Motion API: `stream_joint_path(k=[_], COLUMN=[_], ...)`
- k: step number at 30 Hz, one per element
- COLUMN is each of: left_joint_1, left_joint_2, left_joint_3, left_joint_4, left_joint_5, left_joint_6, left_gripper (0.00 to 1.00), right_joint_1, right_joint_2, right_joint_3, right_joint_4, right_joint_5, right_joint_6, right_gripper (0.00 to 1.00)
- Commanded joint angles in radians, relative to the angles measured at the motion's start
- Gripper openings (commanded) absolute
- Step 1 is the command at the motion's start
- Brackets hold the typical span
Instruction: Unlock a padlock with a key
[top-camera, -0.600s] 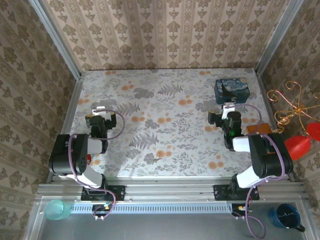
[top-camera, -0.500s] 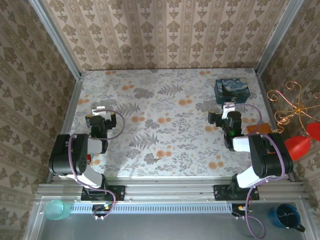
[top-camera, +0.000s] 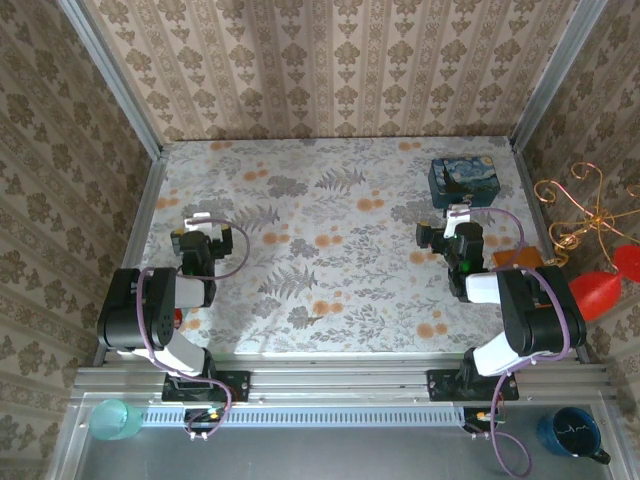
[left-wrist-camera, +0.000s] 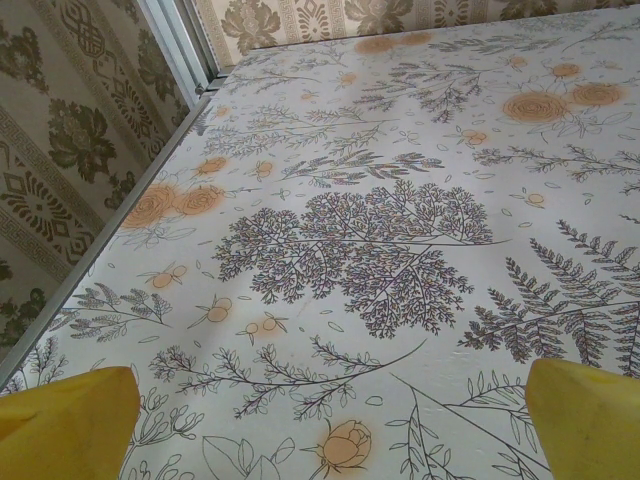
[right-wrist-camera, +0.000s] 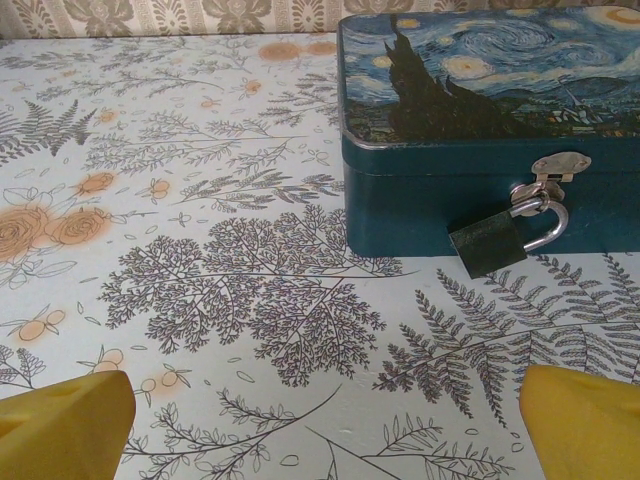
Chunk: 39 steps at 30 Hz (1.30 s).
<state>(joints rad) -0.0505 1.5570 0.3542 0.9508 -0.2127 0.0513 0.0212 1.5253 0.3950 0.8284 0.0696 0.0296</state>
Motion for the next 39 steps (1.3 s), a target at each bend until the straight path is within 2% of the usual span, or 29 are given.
stream_joint_path(k=[1, 28, 32, 35, 39], left_joint_1=[0.005, 0.006, 0.008, 0.003, -0.028], left_joint_2=[0.004, 0.003, -0.001, 0.004, -0.051], left_joint_3=[0.011, 0.01, -0.058, -0.108, -0.137], left_joint_4=[0.027, 0.028, 0.15, 0.258, 0.271], left_joint_5=[0.009, 0.007, -0.032, -0.009, -0.023], left_joint_6=[-0.013, -0.013, -0.033, -0.015, 0.019], left_gripper=[1.0, 1.0, 1.0, 1.0, 1.0], right_joint_1=[-0.006, -0.006, -0.006, -0.006, 0.003], right_joint_2=[0.002, 0.002, 0.003, 0.001, -0.001], right_joint_3=[0.019, 0.02, 0.019, 0.016, 0.013], right_joint_4=[0.008, 0.009, 0.009, 0.014, 0.021], right_joint_5=[-0.017, -0.018, -0.019, -0.014, -0.005], right_joint_6=[-0.002, -0.002, -0.003, -0.004, -0.012], right_gripper=[1.0, 1.0, 1.0, 1.0, 1.0])
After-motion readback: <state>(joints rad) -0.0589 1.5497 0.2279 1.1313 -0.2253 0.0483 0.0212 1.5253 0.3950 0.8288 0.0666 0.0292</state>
